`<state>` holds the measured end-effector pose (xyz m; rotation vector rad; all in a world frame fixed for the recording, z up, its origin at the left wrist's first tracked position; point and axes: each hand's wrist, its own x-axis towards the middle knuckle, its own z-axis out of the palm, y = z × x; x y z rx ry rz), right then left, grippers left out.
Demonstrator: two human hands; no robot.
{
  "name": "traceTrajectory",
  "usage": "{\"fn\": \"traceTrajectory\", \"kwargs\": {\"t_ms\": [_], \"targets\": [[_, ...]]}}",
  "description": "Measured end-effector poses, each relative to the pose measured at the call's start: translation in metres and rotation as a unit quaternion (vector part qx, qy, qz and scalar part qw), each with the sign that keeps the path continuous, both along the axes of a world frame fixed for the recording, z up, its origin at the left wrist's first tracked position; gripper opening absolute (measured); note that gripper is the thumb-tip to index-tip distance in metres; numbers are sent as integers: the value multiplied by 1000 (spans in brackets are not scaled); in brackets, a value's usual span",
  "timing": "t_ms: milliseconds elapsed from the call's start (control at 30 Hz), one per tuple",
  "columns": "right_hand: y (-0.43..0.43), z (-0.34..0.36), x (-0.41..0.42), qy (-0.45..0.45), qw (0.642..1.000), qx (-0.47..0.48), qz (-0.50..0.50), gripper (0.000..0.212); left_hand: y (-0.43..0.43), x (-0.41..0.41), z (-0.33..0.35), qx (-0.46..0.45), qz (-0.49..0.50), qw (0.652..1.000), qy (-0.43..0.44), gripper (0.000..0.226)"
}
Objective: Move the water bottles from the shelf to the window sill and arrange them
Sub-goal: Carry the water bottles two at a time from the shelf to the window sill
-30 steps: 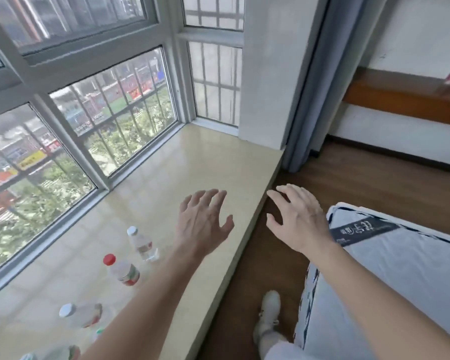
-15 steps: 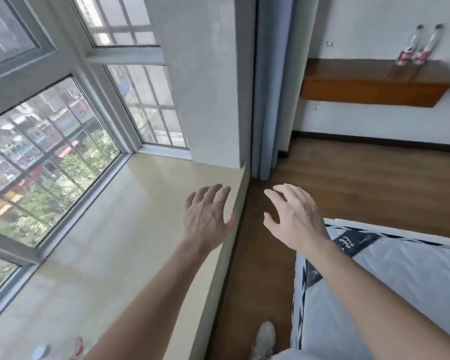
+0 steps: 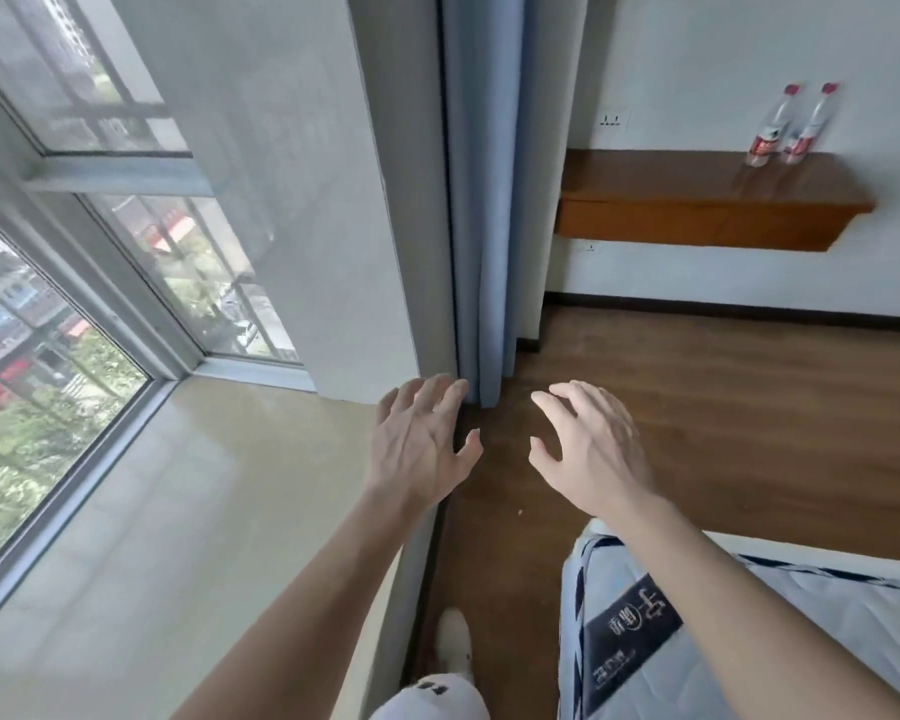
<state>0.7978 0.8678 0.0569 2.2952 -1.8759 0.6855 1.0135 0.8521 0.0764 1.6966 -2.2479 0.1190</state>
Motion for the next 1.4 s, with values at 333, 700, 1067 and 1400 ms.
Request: {"fn": "traceTrajectory", "kwargs": {"t_ms": [333, 700, 1067, 1400], "targets": [[-159, -11, -55, 20, 996, 44, -70, 44, -185, -63, -16, 21, -61, 998, -8, 55], [-333, 6, -123, 52, 984, 68, -154, 49, -398, -150, 0, 51, -126, 991, -1, 58], [-430, 16, -214, 50, 972, 88, -214, 51, -511, -249, -1, 45, -185, 982, -6, 58], [-534, 20, -386, 34, 958, 108, -262, 54, -630, -434, 5, 39, -217, 975, -17, 57]]}}
